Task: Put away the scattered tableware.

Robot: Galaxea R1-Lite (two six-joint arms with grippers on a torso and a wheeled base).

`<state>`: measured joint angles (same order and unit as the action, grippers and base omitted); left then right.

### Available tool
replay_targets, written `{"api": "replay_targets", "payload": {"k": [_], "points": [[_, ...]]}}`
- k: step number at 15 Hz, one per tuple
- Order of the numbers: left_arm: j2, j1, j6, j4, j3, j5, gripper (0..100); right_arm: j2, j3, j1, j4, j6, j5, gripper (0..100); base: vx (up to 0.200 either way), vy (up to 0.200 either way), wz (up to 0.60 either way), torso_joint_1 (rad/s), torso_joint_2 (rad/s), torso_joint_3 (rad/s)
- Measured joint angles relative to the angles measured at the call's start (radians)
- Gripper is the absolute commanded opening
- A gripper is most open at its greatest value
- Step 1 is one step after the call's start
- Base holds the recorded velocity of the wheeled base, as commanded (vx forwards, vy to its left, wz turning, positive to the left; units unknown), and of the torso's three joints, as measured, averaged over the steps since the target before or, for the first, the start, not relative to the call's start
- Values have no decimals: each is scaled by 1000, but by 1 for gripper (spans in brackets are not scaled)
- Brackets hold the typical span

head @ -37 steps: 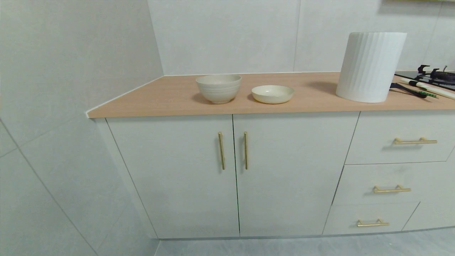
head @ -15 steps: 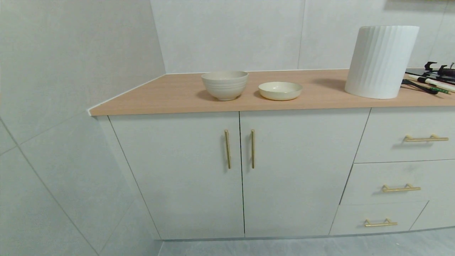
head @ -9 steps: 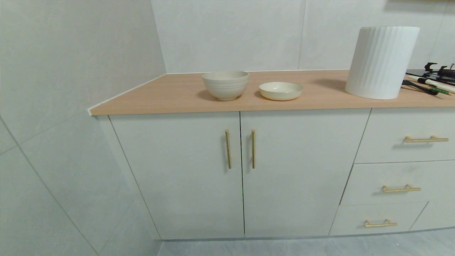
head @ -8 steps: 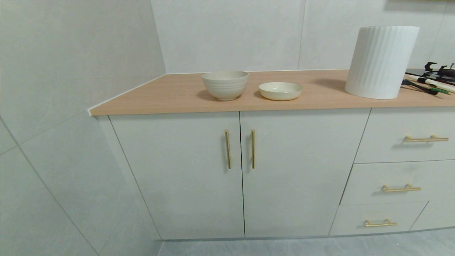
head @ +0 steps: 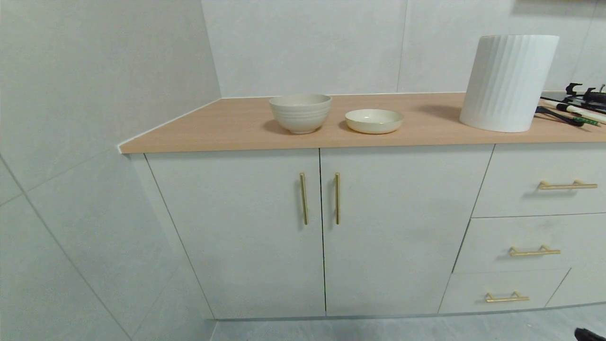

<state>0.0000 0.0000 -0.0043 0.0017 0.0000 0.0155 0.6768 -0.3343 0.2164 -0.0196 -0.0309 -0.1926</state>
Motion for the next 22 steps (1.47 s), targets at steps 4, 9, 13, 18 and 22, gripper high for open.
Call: {"api": "replay_targets", "payload": {"k": [4, 9, 13, 18, 22], "points": [[0, 0, 0, 0, 0, 0, 100, 375, -269, 85, -87, -7, -23, 100, 0, 0, 0, 0, 0, 0], [0, 0, 0, 0, 0, 0, 100, 676, -480, 222, -130, -77, -172, 100, 0, 0, 0, 0, 0, 0], [0, 0, 0, 0, 0, 0, 100, 875, -642, 286, -149, -131, -235, 100, 0, 0, 0, 0, 0, 0], [0, 0, 0, 0, 0, 0, 100, 1127, -821, 350, -288, -212, -253, 100, 0, 0, 0, 0, 0, 0], [0, 0, 0, 0, 0, 0, 100, 1283, -846, 361, -423, -219, -255, 100, 0, 0, 0, 0, 0, 0]]}}
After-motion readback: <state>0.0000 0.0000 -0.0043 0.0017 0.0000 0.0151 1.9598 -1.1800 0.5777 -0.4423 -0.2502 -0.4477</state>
